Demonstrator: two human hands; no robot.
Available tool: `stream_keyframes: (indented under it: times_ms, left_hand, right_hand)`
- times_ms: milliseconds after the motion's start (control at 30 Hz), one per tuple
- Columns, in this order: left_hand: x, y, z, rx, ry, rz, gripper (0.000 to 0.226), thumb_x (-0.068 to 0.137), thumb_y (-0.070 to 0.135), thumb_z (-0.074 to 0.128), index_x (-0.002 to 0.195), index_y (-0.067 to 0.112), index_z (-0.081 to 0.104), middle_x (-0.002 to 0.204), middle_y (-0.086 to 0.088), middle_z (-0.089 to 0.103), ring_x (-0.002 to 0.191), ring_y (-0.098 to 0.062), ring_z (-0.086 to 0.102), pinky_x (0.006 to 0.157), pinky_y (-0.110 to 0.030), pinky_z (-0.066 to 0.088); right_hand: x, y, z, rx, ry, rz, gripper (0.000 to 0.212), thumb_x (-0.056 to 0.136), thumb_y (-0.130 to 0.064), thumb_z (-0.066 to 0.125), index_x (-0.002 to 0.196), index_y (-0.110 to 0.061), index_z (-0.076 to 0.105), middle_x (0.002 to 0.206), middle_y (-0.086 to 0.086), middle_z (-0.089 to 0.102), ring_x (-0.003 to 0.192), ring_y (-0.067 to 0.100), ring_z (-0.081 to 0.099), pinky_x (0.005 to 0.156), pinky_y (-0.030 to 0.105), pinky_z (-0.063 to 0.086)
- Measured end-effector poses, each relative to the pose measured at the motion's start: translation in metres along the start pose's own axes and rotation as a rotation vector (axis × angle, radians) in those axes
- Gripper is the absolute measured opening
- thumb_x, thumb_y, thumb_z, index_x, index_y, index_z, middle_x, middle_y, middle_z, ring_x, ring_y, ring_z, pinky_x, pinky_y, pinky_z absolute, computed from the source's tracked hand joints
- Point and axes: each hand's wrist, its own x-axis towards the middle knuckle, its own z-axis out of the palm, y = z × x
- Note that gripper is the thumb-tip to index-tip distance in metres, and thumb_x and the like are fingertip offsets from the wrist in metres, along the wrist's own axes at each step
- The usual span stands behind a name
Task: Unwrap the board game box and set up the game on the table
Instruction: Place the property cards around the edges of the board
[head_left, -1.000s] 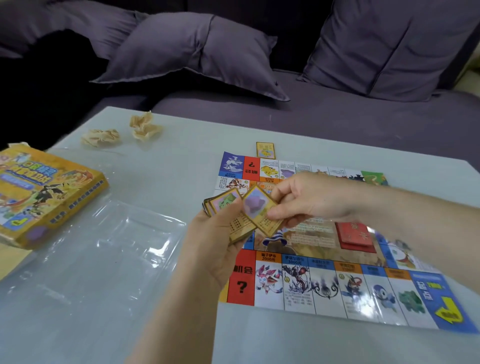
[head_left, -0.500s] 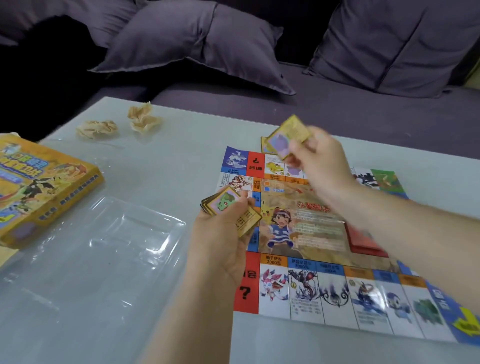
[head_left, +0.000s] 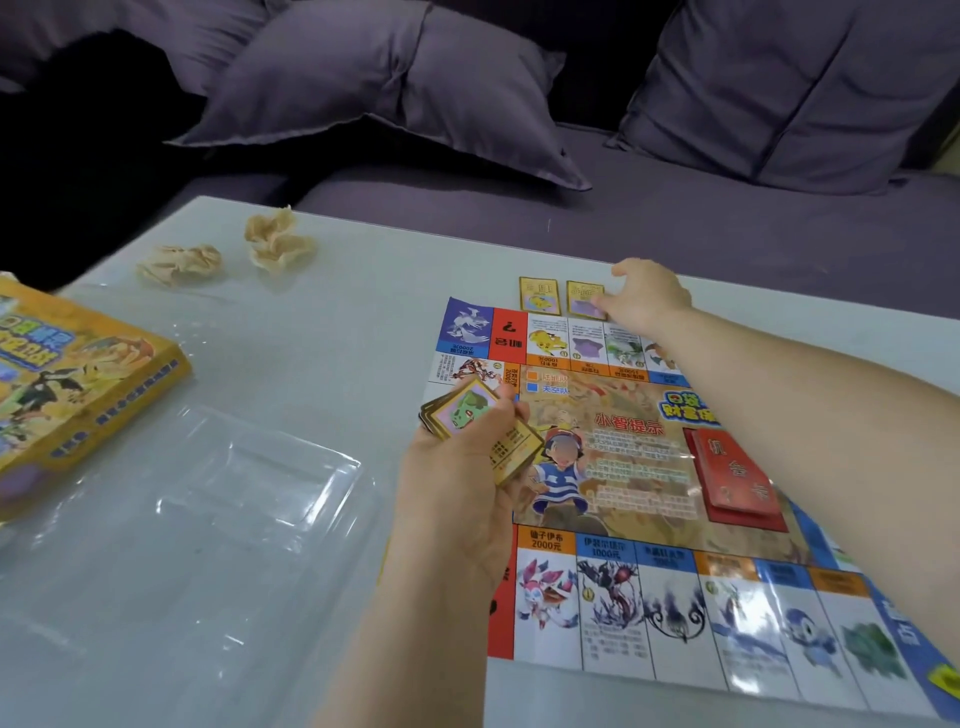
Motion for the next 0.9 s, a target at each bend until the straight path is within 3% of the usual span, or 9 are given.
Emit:
stream_keyframes:
  times_ms: [100, 233, 333, 400, 600, 900]
  left_hand:
    - [-0.002, 0.001, 0.001, -0.003, -0.007, -0.005, 0.007, 0.084, 0.006, 0.064, 0.087, 0.012, 0.065, 0.064, -0.002, 0.069, 0.053, -0.008, 0.064, 0.052, -0.019, 0.053]
    - [-0.006, 0.0, 0.003, -0.015, -0.011, -0.004, 0.006, 0.085, 0.006, 0.063, 0.089, 0.011, 0.064, 0.062, -0.003, 0.068, 0.052, -0.008, 0.065, 0.048, -0.02, 0.053]
    - [-0.008, -0.002, 0.004, -0.005, -0.01, -0.003, 0.007, 0.085, 0.006, 0.063, 0.091, 0.011, 0.064, 0.062, -0.003, 0.068, 0.051, -0.009, 0.064, 0.046, -0.021, 0.052]
    - [-0.008, -0.002, 0.005, 0.006, -0.006, -0.001, 0.007, 0.085, 0.006, 0.064, 0.09, 0.011, 0.064, 0.063, -0.003, 0.069, 0.051, -0.009, 0.064, 0.048, -0.021, 0.054]
    - [-0.009, 0.002, 0.006, -0.05, 0.001, -0.008, 0.008, 0.085, 0.004, 0.063, 0.088, 0.01, 0.064, 0.061, -0.004, 0.068, 0.05, -0.009, 0.065, 0.043, -0.019, 0.05]
    - [-0.006, 0.006, -0.003, -0.036, -0.015, 0.005, 0.008, 0.084, 0.005, 0.063, 0.089, 0.011, 0.063, 0.064, -0.002, 0.069, 0.055, -0.009, 0.066, 0.054, -0.022, 0.054]
  right_hand:
    - [-0.013, -0.001, -0.002, 0.082, 0.14, -0.185, 0.038, 0.096, -0.017, 0.048, 0.134, -0.016, 0.051, 0.135, 0.011, 0.047, 0.121, 0.03, 0.048, 0.098, 0.038, 0.04]
    - [-0.04, -0.014, 0.001, -0.05, -0.187, -0.411, 0.044, 0.103, -0.024, 0.026, 0.146, -0.017, 0.033, 0.151, 0.006, 0.031, 0.137, 0.023, 0.03, 0.109, 0.036, 0.028]
    - [-0.05, -0.015, 0.007, -0.163, -0.283, -0.427, 0.049, 0.103, -0.036, 0.017, 0.151, -0.026, 0.014, 0.159, -0.001, 0.009, 0.146, 0.018, 0.009, 0.117, 0.036, 0.012]
    - [-0.051, -0.015, 0.009, -0.189, -0.295, -0.419, 0.05, 0.103, -0.037, 0.015, 0.152, -0.027, 0.012, 0.16, -0.002, 0.005, 0.147, 0.016, 0.005, 0.117, 0.034, 0.008]
    - [-0.052, -0.023, 0.012, -0.224, -0.315, -0.427, 0.051, 0.103, -0.037, 0.015, 0.151, -0.022, 0.015, 0.16, -0.001, 0.008, 0.147, 0.015, 0.005, 0.118, 0.033, 0.007]
    - [-0.061, -0.033, -0.001, -0.206, -0.264, -0.418, 0.05, 0.103, -0.036, 0.019, 0.15, -0.019, 0.021, 0.158, 0.004, 0.015, 0.146, 0.019, 0.013, 0.118, 0.035, 0.012]
